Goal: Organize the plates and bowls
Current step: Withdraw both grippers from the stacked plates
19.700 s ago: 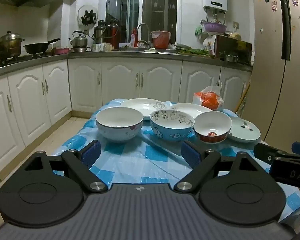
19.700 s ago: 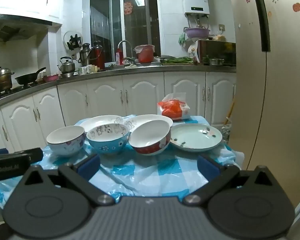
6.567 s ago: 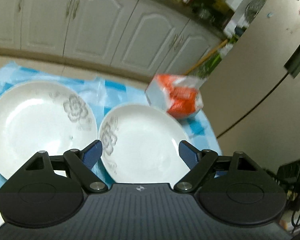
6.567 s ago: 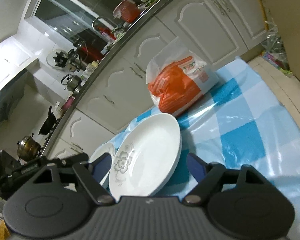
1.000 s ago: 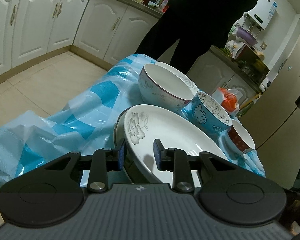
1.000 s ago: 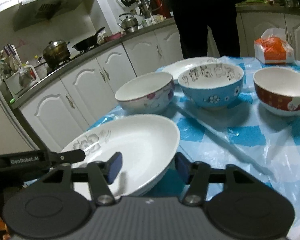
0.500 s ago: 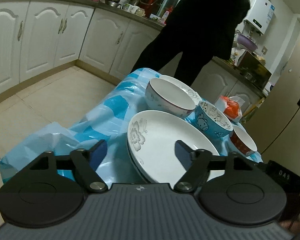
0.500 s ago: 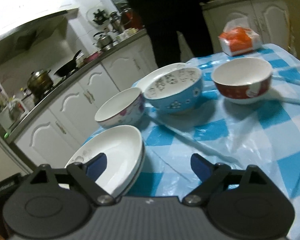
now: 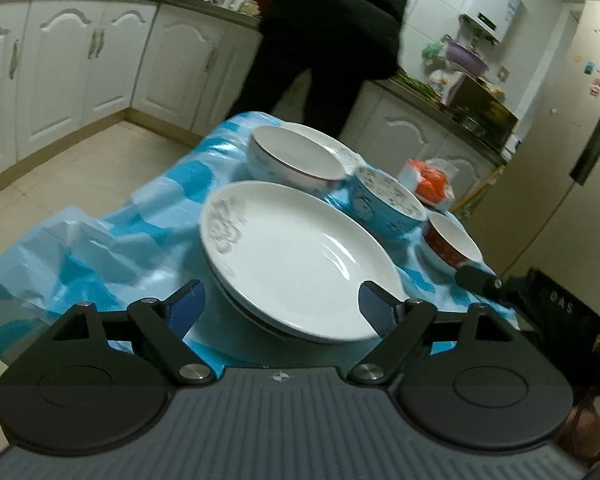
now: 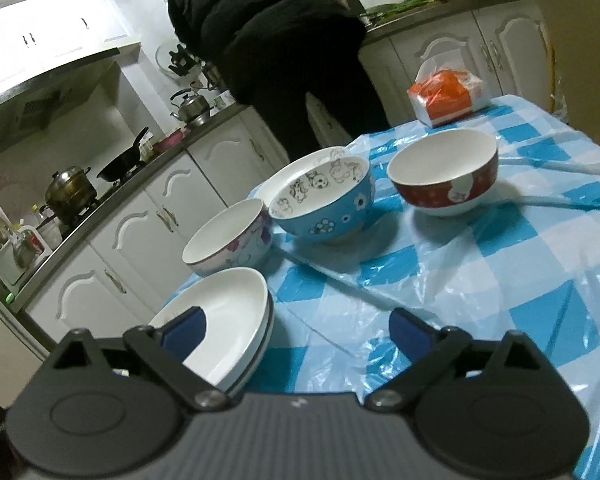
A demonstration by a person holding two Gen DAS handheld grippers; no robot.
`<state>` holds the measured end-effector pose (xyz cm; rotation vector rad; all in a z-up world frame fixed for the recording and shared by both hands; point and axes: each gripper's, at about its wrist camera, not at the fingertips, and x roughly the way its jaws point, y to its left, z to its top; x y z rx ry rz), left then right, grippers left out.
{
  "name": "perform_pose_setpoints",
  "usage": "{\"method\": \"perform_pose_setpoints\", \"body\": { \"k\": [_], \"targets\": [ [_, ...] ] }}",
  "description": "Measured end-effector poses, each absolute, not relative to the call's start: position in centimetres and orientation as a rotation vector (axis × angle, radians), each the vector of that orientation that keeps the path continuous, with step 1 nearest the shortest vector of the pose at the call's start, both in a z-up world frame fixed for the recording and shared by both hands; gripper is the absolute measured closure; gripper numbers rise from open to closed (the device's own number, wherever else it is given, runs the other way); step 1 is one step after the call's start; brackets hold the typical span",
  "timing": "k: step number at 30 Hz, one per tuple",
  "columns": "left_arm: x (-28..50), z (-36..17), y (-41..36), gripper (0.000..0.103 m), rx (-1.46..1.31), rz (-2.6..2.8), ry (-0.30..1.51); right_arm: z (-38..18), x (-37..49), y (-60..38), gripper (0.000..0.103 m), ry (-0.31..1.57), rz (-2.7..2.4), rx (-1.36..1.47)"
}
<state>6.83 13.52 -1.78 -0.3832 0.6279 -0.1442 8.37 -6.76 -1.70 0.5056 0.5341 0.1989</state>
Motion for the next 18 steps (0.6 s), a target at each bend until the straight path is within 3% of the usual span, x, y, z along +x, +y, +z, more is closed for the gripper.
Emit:
{"method": "perform_pose_setpoints", "body": {
  "k": [18],
  "targets": [
    [5.8, -2.1, 10.8, 0.000, -0.419, -0.254, 0.654, -0.1, 5.5, -8.2, 0.003, 0.471, 0.054, 0.446]
  ]
}}
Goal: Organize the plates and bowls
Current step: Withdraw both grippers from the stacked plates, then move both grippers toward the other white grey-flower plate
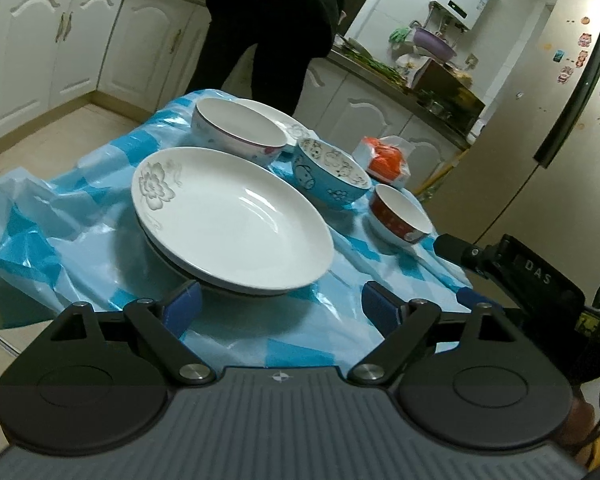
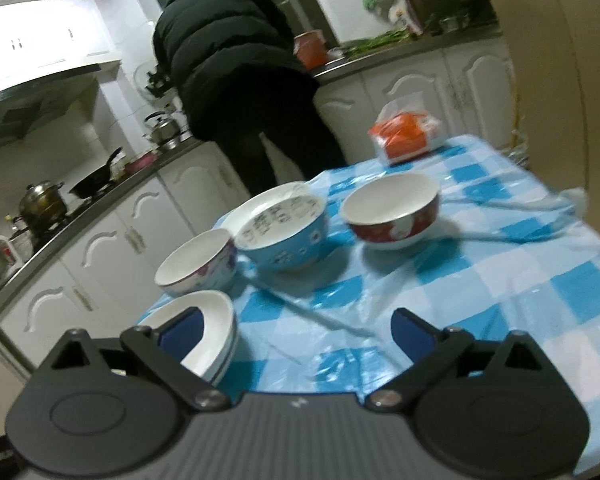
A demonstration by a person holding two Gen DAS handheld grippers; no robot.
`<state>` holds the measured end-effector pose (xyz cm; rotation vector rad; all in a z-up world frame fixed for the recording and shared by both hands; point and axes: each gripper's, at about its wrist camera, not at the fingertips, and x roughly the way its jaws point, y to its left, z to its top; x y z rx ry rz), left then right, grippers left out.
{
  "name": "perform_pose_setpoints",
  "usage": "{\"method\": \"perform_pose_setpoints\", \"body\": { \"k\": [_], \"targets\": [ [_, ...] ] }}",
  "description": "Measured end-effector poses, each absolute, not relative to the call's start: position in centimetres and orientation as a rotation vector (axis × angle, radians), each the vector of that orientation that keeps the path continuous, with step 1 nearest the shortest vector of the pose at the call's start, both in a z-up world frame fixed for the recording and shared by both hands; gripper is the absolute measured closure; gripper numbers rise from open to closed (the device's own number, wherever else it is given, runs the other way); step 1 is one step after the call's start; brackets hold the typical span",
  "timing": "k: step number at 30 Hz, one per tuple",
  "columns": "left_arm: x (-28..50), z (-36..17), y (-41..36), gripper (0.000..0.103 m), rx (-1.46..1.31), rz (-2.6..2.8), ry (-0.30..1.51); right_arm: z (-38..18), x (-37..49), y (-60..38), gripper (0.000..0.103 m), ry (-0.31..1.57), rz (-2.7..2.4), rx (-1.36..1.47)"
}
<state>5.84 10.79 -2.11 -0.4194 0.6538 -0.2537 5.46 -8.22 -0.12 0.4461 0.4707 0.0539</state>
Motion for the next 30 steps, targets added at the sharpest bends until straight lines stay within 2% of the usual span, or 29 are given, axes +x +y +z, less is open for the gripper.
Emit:
{"method": "perform_pose_setpoints", "body": {
  "k": [15, 22, 27, 30],
  "targets": [
    [6.5, -2.2, 9.4, 0.000, -0.419, -0.235, 0.697, -2.1, 6.3, -12.3, 0.001, 0.425, -0.069, 0.555],
    [7.3, -1.9, 8.0, 0.000, -0.359, -0.201, 0.719, -3.2, 8.7, -15.0, 0.001, 0.402, -0.070, 0.624],
    [8.6, -1.2, 7.4, 0.000, -0.356, -0.171, 0.800, -3.0, 10.4, -16.6, 0.001, 0.356, -0.065, 0.663],
    [8.5, -0.7, 6.8, 0.000, -0.324, -0.195, 0.771, -3.1, 11.7, -17.5, 0.001, 0.348, -0.065, 0.687]
  ]
}}
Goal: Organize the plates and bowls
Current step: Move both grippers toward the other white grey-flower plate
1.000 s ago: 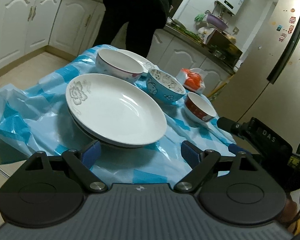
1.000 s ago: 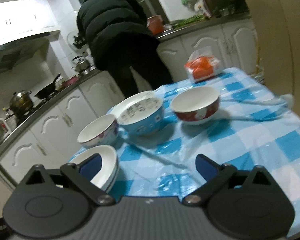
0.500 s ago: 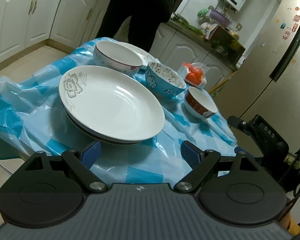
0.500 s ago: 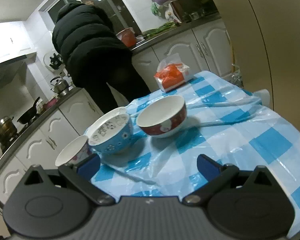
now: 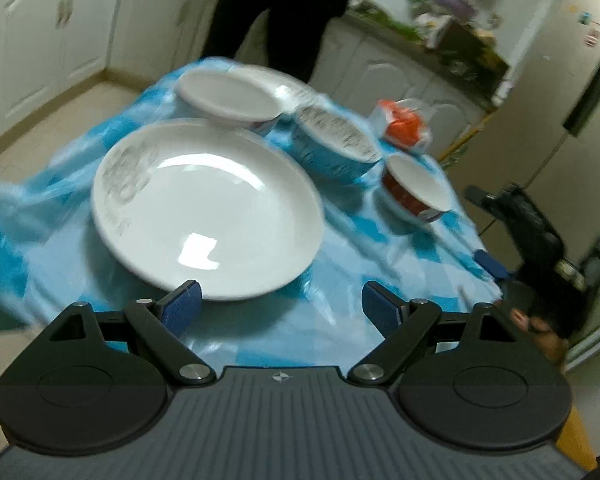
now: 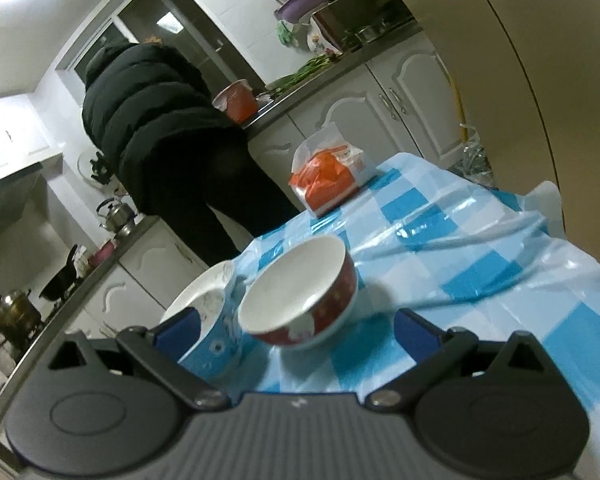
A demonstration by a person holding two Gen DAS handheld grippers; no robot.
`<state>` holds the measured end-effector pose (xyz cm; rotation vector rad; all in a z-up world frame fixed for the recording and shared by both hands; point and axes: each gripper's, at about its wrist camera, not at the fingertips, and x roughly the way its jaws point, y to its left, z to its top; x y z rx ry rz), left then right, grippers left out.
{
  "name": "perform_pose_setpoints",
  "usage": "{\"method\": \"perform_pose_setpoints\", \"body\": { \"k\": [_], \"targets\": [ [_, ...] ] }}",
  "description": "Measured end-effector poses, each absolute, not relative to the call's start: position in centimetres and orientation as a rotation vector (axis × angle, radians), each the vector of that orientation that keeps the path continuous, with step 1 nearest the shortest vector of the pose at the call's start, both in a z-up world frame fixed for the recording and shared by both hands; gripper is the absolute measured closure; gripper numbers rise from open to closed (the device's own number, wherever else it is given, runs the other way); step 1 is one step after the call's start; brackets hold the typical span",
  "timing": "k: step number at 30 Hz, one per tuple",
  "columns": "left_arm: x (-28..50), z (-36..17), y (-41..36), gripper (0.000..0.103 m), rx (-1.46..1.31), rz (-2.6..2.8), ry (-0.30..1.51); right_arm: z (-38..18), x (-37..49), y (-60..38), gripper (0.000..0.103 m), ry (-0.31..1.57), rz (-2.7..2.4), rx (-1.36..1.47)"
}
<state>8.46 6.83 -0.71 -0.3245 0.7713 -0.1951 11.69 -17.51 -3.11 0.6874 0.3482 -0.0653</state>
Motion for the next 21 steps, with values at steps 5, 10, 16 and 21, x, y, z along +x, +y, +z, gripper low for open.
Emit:
{"method": "perform_pose_setpoints", "body": {
  "k": [5, 10, 16, 21],
  "targets": [
    [8.6, -0.4, 6.3, 0.000, -0.284, -0.192, 0.789, -2.6, 13.7, -18.6, 0.001, 0.315, -0.058, 0.716],
    [9.5, 0.9, 5.9, 0.000, -0.276, -0.178, 0.772, -1.6, 15.0, -18.7, 0.001, 0.290, -0.025, 0.705],
    [12.8, 3.5, 6.6, 0.000, -0.272, -0.149, 0.689, -0.2, 16.2, -18.3, 0.001, 0.346, 0.058, 0.650],
    [17.7, 5.0, 7.6, 0.000, -0.249, -0.119, 0.630, 0.7, 18.5, -17.6, 0.001, 0.400, 0.144, 0.588]
  ]
}}
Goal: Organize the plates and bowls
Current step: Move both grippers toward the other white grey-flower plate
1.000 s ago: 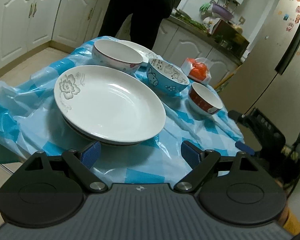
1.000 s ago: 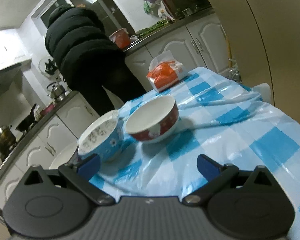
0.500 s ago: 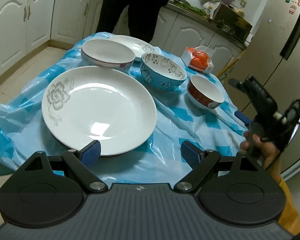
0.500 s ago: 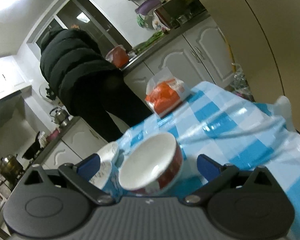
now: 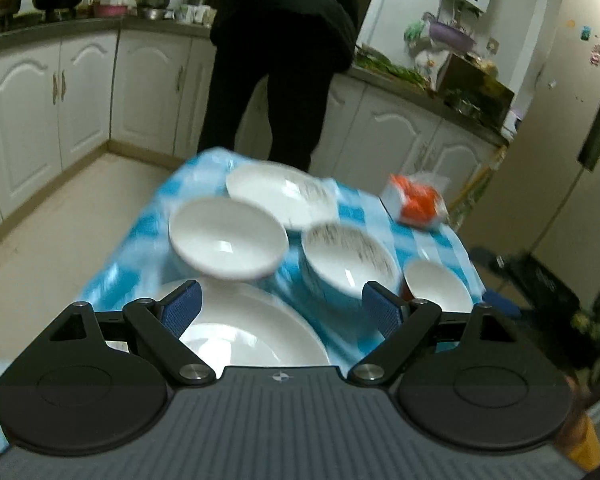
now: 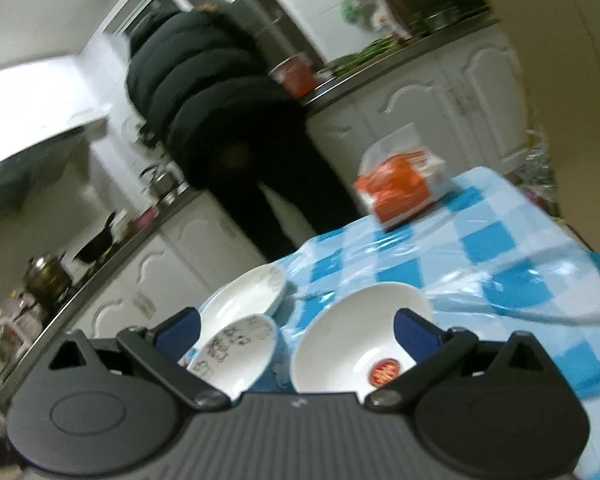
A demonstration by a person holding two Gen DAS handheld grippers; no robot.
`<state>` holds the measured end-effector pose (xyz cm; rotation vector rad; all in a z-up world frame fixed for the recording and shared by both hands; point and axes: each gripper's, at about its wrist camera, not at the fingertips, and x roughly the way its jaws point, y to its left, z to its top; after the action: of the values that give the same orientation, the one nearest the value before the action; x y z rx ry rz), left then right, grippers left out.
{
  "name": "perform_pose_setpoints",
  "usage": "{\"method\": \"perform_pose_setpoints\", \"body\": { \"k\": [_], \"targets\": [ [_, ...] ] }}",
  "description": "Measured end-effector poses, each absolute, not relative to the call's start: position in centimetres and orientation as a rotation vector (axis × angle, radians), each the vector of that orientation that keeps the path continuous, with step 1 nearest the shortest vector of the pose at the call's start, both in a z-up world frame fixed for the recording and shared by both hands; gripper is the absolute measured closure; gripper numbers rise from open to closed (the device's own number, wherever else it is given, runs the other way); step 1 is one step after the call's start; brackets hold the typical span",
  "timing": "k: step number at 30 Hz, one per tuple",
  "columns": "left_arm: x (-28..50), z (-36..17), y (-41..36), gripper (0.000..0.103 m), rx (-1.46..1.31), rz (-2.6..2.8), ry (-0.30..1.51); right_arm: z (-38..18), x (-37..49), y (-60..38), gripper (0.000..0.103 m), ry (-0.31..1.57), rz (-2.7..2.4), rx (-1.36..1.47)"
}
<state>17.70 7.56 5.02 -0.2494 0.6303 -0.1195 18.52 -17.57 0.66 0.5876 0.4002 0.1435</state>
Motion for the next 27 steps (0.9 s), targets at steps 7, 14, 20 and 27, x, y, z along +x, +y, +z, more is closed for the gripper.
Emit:
{"method": "perform_pose_setpoints", "body": {
  "k": [7, 14, 20, 27],
  "targets": [
    [26.2, 5.4, 8.2, 0.000, -0.230, -0.117, 0.628, 1.9, 25.2, -15.9, 0.007, 0.470, 0.253, 0.507],
    [35.1, 3.8, 9.4, 0.000, -0.245, -0.121, 0.717, 1.6, 33.6, -15.0, 0.011, 0.587, 0.329, 0.538],
    [41.6, 1.5, 10.5, 0.000, -0.282, -0.127, 0.794, -0.3, 39.9, -14.2, 0.020, 0.731, 0.369, 0.576],
    [46.4, -1.0, 10.8, 0.014, -0.286, -0.154, 0.933, -1.4, 44.0, -14.2, 0.036, 0.798, 0.371, 0.588]
  ]
}}
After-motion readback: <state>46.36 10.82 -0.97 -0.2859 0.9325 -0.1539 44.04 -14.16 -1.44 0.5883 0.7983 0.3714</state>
